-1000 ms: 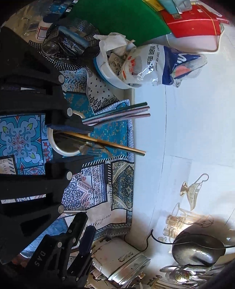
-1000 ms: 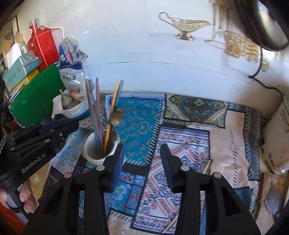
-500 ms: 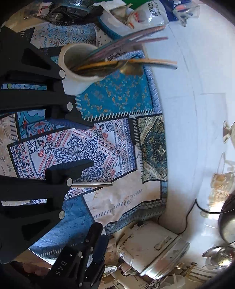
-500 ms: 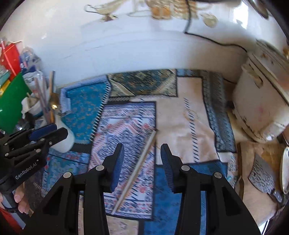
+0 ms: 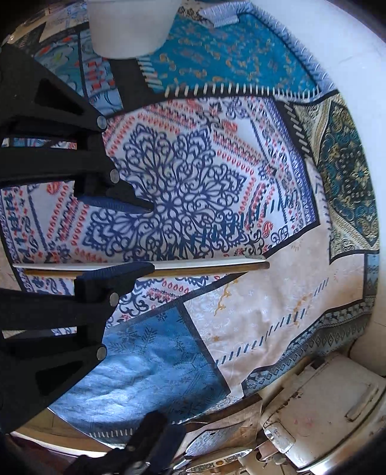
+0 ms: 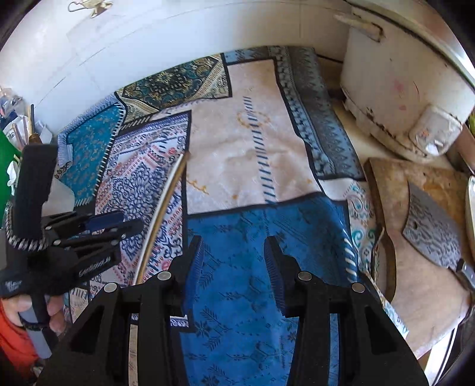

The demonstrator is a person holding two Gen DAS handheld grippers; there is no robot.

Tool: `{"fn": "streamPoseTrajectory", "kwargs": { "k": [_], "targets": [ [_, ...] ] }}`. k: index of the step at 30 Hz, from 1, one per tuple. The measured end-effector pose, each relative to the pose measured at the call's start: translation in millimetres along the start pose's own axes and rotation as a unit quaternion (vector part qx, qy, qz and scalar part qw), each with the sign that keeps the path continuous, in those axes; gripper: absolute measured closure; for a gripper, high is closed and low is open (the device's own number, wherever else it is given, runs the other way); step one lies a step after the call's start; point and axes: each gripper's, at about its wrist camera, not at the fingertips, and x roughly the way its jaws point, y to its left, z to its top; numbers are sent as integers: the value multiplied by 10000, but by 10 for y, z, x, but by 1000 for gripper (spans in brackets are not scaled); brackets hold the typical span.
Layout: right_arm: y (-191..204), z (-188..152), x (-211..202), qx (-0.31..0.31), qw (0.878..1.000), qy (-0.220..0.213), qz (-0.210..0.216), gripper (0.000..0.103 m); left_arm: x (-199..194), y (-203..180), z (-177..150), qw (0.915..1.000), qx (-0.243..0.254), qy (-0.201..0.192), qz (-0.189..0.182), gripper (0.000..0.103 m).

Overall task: Organize utensils
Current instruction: 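Grasp the white chopstick with the left tool while the right grasps the wooden chopstick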

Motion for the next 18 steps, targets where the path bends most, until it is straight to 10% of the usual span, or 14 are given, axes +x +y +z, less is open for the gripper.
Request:
{"fn": "streamPoseTrajectory", "kwargs": {
  "k": [18],
  "targets": [
    [-137,-73,9,264,9996,9,59,65,179,-175,390,9998,108,193,-30,85]
  ]
}}
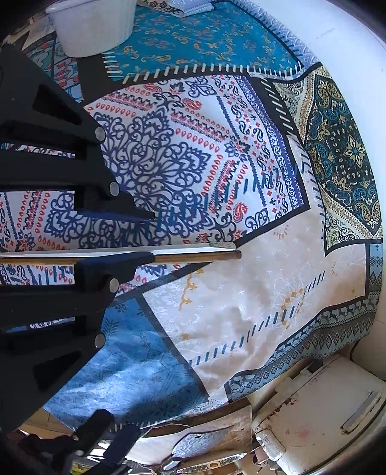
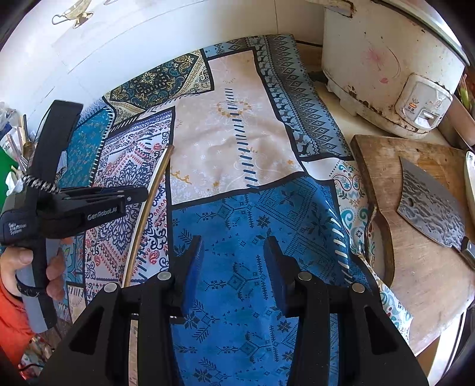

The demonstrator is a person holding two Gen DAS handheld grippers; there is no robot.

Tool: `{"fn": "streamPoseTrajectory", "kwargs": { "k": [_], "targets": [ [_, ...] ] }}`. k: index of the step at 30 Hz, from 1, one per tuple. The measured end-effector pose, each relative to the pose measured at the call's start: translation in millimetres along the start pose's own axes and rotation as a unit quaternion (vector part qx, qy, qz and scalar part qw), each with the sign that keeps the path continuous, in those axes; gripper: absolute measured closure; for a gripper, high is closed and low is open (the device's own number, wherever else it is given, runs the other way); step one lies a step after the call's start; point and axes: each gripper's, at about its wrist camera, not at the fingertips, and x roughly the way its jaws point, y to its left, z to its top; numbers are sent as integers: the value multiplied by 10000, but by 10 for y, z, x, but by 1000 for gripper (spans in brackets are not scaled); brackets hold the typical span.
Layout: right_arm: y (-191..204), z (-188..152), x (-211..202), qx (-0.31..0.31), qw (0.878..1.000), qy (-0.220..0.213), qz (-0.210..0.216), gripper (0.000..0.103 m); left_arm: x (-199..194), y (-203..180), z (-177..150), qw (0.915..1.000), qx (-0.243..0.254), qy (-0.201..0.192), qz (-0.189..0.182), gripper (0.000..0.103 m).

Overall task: Organize utensils
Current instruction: 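Grasp the white chopstick with the left tool while the right grasps the wooden chopstick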

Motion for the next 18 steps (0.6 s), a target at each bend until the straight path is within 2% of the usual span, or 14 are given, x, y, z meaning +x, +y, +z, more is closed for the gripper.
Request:
{"fn": "streamPoseTrajectory", "kwargs": {
  "k": [4,8,12,16,18],
  "targets": [
    [46,15,12,-11,10000,-4,30,65,55,-50,133,9999,71,97,55,87],
    [90,45,33,-26,10000,2,61,65,103,-1,220,9993,-56,361,-101,87],
    [132,68,26,-34,9999,-34,90,65,151,40,116,9979,16,634,-136,88],
    [162,92,34,-25,9999,-56,122,65,116,64,30,9984,109,541,-76,88],
    [179,100,54,-19,9999,-39,133,65,116,89,49,9987,22,503,-125,94]
  ]
}}
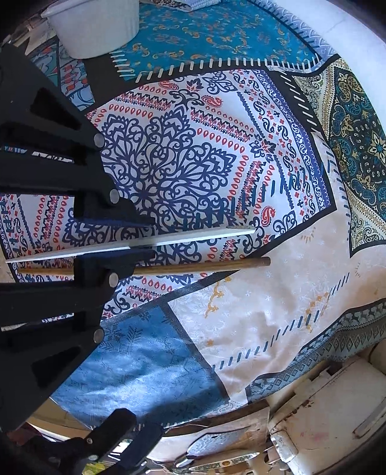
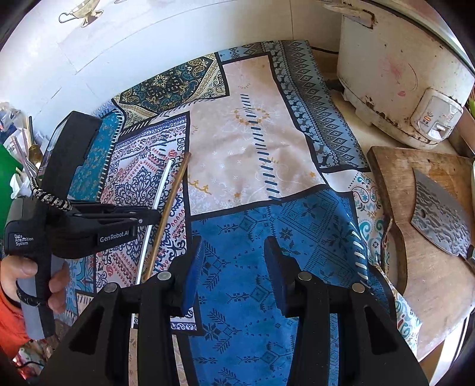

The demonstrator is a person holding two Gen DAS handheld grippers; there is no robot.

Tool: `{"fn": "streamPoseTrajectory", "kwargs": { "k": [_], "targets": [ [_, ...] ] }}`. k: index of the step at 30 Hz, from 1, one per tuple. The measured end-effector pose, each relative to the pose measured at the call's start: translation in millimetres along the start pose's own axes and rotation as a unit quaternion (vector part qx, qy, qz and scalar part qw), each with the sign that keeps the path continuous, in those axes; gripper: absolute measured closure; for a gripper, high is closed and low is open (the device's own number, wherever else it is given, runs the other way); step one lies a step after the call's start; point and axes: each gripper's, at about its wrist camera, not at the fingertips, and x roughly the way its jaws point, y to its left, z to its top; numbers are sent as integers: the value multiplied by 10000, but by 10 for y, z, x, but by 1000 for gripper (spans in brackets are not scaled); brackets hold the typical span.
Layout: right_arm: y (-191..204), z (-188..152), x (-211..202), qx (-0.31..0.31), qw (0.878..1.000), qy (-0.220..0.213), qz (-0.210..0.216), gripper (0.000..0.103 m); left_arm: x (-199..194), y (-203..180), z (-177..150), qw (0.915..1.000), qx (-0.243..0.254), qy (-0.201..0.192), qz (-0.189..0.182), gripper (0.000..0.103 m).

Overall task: Organize utensils
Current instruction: 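Grasp the white chopstick with the left tool while the right grasps the wooden chopstick, then lift both chopsticks and carry them above the white cup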

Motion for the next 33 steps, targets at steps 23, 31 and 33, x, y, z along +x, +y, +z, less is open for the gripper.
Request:
{"fn": "streamPoseTrajectory", "kwargs": {
  "k": [23,31,33],
  "targets": [
    [666,329,828,65,9965,788,289,65,-1329,938,-883,9805,-919,-1739,-9,98],
    [826,287,945,-63,9974,710,-84,93,-1639,1070,-1105,9697,-1130,-2165,48,98],
    [821,292,947,11,9976,699,18,94,-1689,1091,-1144,9684,-1140,-2215,84,98]
  ]
}}
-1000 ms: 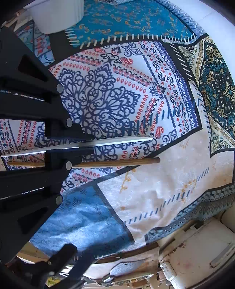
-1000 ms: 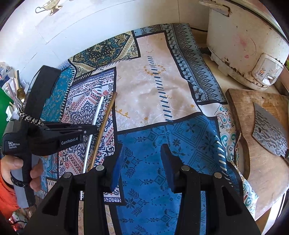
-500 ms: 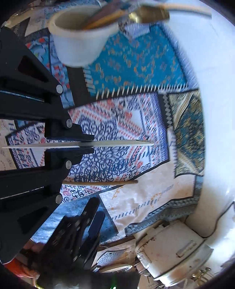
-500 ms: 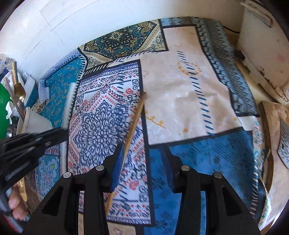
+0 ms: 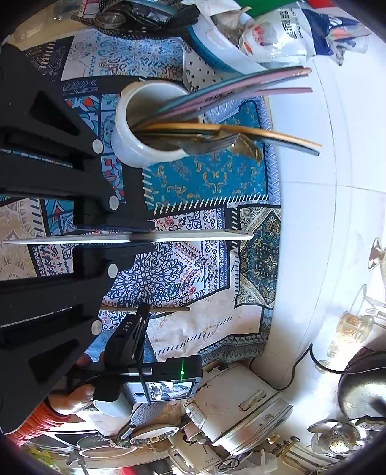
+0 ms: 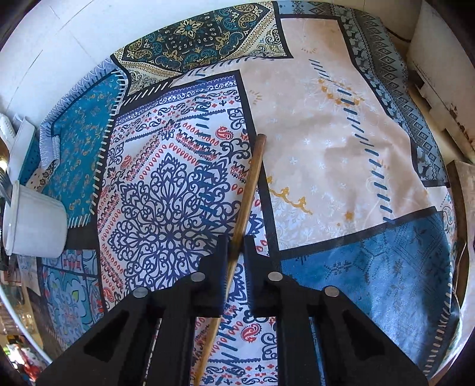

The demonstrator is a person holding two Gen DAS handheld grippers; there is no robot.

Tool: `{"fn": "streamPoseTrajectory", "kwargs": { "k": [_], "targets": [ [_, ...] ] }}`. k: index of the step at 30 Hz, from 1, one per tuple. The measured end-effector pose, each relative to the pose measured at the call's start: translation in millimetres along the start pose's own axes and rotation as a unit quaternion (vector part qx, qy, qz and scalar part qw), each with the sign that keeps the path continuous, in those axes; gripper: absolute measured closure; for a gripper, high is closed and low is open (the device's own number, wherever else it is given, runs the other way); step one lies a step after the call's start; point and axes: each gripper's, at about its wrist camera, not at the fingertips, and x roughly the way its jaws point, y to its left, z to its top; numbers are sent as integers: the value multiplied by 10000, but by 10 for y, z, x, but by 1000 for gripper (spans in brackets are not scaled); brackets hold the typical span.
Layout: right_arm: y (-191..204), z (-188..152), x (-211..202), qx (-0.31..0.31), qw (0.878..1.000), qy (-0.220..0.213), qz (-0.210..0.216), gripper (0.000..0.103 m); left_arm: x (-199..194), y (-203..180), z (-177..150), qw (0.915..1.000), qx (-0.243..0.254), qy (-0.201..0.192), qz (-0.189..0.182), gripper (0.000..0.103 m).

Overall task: Organize utensils
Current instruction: 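Lift both chopsticks and carry them above the white cup, then lower both chopsticks into the white cup and open both tools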

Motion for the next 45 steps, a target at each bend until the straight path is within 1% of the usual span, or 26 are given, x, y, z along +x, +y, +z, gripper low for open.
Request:
{"fn": "streamPoseTrajectory", "kwargs": {
  "k": [3,8,14,16,22,29,34,38,43,45],
  "targets": [
    [16,-4,-45,41,9999,-43,156,96,-84,22,-8,10000,-9,-59,-4,98],
    [74,-32,-344,-37,9989,-393,238,96,-206,63,14,9997,-57,-218,11,98],
    [185,-23,-732,-184,9951,-888,386,96,-417,87,67,9985,-21,-545,48,98],
    [265,-19,-917,-269,9925,-1119,420,96,-509,97,101,9977,-12,-680,69,98],
    [542,29,-1266,-504,9834,-1642,589,96,-750,206,217,9942,-53,-1069,75,98],
    [957,109,-1643,-848,9676,-2200,900,96,-997,424,397,9877,-141,-1539,224,99],
    [1342,203,-1763,-1237,9556,-2429,1118,96,-1106,586,513,9827,-166,-1807,372,99],
    [1587,259,-1797,-1451,9486,-2520,1251,96,-1153,732,584,9788,-243,-1979,475,98],
    [1885,337,-1724,-1615,9400,-2638,1439,96,-1148,924,665,9742,-379,-2153,561,99],
    [1971,372,-1659,-1622,9384,-2651,1510,96,-1113,1028,700,9735,-467,-2179,523,99]
  ]
}}
